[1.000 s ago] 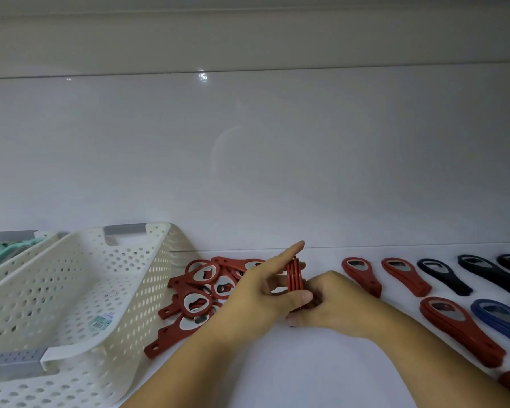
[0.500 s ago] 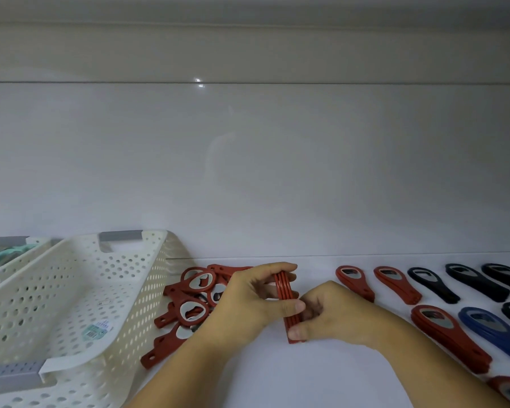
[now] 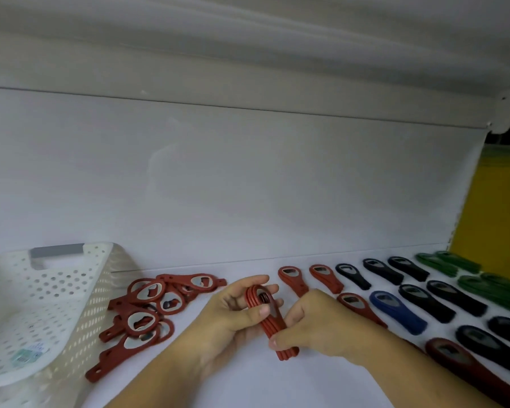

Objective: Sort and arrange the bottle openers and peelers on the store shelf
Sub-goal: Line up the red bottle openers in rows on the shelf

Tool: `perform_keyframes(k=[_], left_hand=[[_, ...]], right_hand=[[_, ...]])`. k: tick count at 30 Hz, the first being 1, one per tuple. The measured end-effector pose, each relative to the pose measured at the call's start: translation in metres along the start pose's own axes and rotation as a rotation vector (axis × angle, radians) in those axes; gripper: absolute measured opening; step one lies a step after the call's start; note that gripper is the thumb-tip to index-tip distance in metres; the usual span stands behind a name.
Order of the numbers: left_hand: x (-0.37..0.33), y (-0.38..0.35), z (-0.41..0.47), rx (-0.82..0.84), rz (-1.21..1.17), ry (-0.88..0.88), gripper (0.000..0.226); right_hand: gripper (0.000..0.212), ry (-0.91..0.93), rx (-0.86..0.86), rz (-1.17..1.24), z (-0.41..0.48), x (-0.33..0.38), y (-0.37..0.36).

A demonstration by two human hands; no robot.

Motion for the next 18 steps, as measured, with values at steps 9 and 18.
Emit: perform_keyframes(k=[9,18], left_hand=[[0.008,0.009,-0.005,-0.191,0.285,0.177,0.025],[0.010,0.003,-0.004,-0.128,0.524,0.174,0.012]], right_hand=[[0.034,-0.366,-0.164,-0.335,-0.020,-0.040,0.035],[0.041,-0.445,-0.105,-0.525,0.004,-0.039,0.053]])
Point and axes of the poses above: each hand's wrist, its own z-axis towards the middle knuckle, its own y-axis out of the back of the hand, x = y × z, the point moved 7 cm from there along z, towards the middle knuckle, and after that the axes turned 6 degrees about x, right-handed, at the moved point
